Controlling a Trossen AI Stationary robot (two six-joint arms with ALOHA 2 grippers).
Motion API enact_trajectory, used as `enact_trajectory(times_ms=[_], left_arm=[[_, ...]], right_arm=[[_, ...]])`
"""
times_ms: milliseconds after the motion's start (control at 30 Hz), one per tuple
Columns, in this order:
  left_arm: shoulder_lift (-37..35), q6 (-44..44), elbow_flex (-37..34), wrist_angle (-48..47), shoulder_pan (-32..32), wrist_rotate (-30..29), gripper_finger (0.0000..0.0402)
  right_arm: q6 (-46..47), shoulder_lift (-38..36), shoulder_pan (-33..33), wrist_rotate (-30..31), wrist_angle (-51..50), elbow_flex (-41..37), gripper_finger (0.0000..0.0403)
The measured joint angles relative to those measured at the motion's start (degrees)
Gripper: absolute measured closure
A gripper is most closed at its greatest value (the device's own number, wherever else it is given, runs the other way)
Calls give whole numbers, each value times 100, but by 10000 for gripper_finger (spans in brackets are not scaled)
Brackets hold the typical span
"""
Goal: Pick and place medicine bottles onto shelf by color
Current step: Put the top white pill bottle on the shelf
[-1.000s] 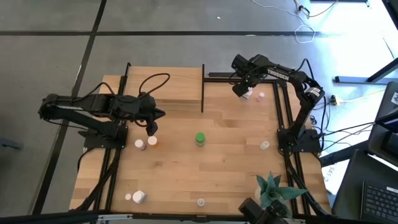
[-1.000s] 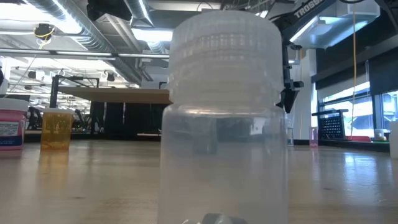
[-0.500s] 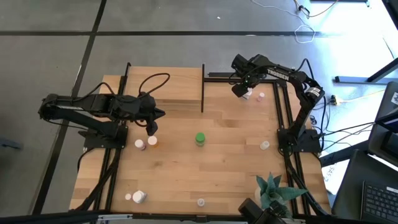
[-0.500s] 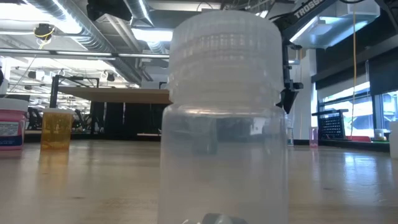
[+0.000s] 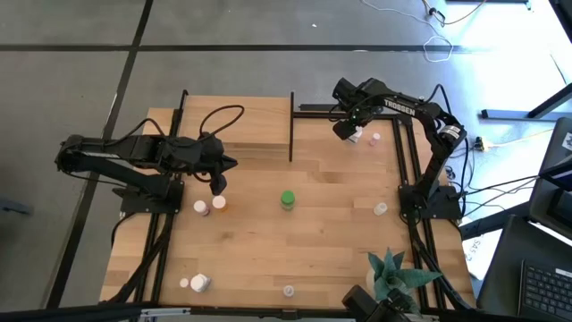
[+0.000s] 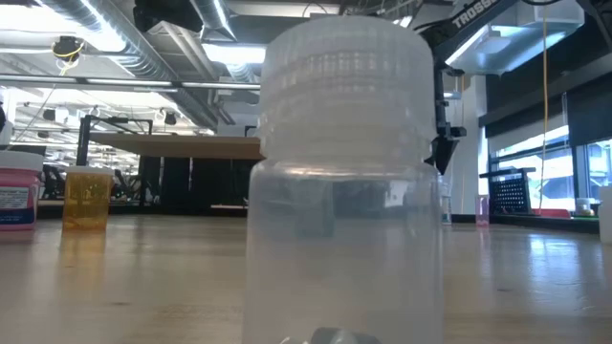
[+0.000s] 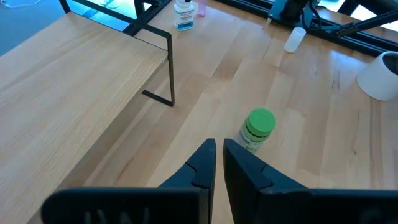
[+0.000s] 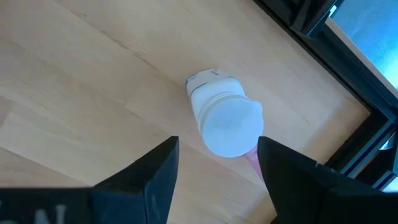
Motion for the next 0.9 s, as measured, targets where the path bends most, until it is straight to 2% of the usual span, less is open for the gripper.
enact_trajectory(times_ms=[233,533,900], left_arm=[[0,-2,0,0,0,0,376],[0,-2,0,0,-2,0,376],[-2,-21,0,2,-1,-251,376]], right_arm=[[468,0,0,-11,20,0,184],[50,0,0,-154,1,0,181],[-332,0,-92,-102,-5,0,117]])
